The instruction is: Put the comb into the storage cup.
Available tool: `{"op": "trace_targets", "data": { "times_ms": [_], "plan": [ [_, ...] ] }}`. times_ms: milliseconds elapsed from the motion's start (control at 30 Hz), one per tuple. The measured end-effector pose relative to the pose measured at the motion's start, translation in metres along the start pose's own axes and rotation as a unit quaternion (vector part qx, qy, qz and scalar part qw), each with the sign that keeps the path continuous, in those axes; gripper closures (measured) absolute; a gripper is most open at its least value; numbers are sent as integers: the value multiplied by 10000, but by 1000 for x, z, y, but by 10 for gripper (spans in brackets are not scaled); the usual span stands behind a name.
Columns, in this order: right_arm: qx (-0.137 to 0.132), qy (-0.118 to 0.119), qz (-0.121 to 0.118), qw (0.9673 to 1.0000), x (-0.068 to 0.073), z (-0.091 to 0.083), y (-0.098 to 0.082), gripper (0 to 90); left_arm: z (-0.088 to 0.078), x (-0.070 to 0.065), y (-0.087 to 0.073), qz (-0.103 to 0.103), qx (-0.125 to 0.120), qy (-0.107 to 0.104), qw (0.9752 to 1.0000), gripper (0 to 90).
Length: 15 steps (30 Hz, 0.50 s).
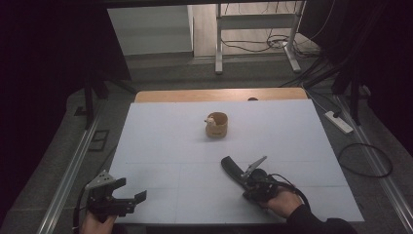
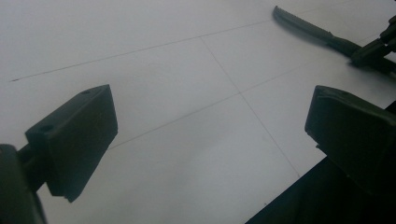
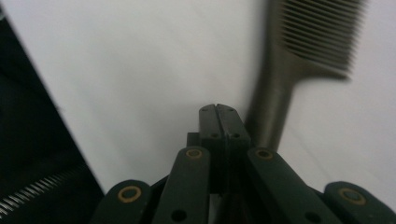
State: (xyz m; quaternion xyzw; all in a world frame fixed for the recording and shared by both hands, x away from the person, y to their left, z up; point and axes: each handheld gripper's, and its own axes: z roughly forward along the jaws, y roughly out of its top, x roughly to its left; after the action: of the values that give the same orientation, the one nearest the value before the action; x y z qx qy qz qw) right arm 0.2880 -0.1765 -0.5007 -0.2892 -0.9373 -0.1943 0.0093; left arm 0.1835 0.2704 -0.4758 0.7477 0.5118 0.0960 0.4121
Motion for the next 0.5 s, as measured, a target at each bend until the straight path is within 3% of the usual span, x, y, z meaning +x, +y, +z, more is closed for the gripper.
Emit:
{"op": "trace_targets", "data": {
  "times_ms": [33, 200, 367, 500],
  "plan": [
    [-18, -68, 109, 9999, -10, -5, -6, 897, 0, 0, 0, -8, -4, 1, 10000, 32],
    [-85, -201, 254, 9994, -31, -13, -18, 897, 0, 0, 0, -15, -5, 1, 10000, 33],
    [-112, -221, 194, 9995, -32, -13, -19, 896, 0, 0, 0, -16, -1, 9, 10000, 34],
    [-310, -154, 112, 9993, -25, -19, -18, 859, 0, 0, 0, -30, -10, 12, 10000, 35]
  ]
}}
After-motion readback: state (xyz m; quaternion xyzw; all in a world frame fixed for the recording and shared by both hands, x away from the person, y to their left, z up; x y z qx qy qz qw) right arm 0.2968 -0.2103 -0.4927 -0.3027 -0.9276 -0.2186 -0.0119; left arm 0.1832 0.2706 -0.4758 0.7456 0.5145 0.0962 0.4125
